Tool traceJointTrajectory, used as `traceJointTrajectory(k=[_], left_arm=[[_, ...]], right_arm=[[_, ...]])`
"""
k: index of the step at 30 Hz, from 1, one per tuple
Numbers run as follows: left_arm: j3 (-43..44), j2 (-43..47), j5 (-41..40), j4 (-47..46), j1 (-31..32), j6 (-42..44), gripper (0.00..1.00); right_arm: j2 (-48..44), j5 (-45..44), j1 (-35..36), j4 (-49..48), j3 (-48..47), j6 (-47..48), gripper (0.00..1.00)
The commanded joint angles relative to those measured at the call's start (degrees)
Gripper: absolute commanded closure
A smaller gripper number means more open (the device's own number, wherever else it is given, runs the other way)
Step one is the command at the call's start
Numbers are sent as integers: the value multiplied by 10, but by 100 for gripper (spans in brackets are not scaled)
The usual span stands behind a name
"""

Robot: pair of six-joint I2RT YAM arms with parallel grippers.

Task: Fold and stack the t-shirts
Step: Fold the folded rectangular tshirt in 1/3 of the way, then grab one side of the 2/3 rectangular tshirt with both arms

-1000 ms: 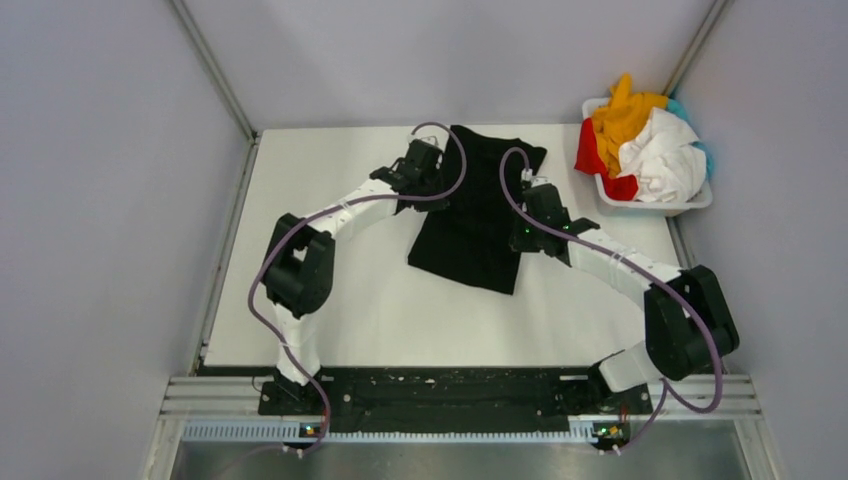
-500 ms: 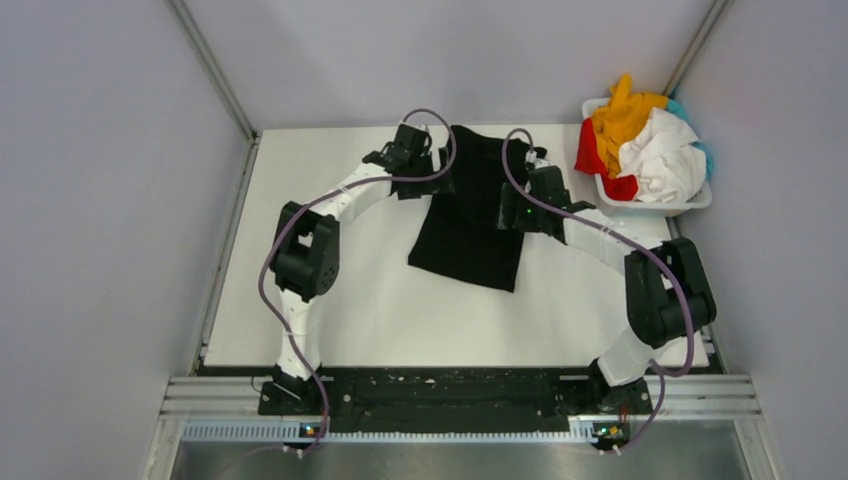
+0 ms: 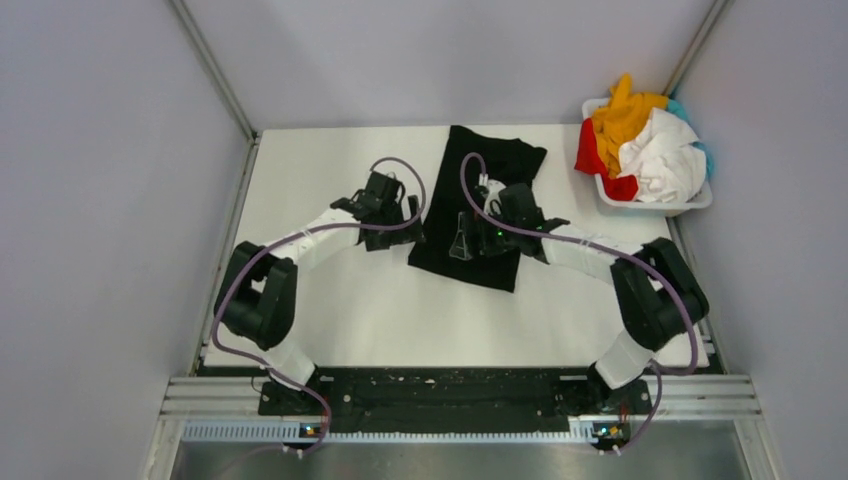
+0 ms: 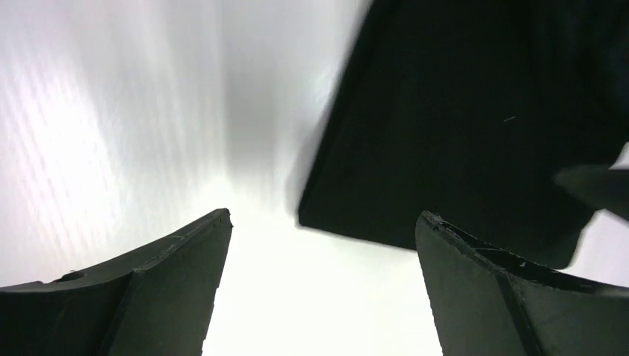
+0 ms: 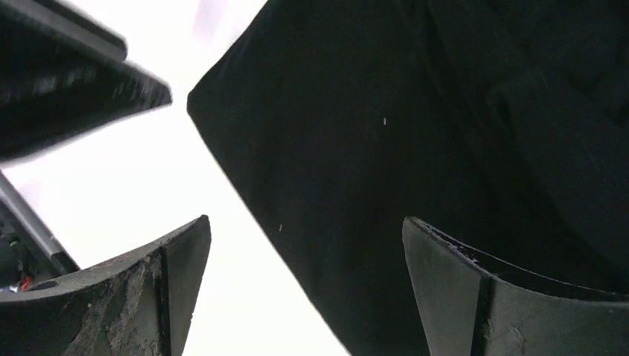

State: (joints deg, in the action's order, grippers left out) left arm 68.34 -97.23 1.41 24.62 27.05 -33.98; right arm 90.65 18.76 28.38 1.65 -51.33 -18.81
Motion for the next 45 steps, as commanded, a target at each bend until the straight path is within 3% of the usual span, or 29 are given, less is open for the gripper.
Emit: traceJointTrajectory(k=[1, 5, 15, 18, 22, 30, 33, 37, 40, 41, 45], left_arm=[[-67, 63, -31, -18, 0, -35, 1], [-106, 90, -44, -20, -2, -48, 1], [-118, 91, -17, -35, -2, -52, 1], [-108, 73, 5, -39, -2, -53, 1], [-105, 46, 29, -53, -2, -57, 2], [-93, -18, 62, -69, 0, -64, 33], [-90, -39, 69, -80, 3, -69, 35], [-78, -63, 74, -80, 4, -70, 53], [-81, -65, 86, -91, 5, -75, 92], [-82, -64, 83, -91, 5, -78, 100], [-92, -51, 69, -99, 6, -81, 100]], right_arm=[[95, -9, 8, -32, -84, 10, 1], [166, -79, 7, 11, -168, 18, 1], [195, -249, -59, 24, -286, 45, 1], [160, -240, -60, 42, -263, 67, 1], [41, -194, -60, 16, -134, 44, 1], [-192, -126, -57, 24, 118, -42, 1], [-249, -115, -57, 45, 169, -58, 1], [-281, -97, -57, 56, 210, -79, 1], [-279, -75, -56, 37, 230, -92, 2], [-273, -66, -56, 27, 235, -94, 3], [-223, -76, -42, 30, 227, -89, 15]])
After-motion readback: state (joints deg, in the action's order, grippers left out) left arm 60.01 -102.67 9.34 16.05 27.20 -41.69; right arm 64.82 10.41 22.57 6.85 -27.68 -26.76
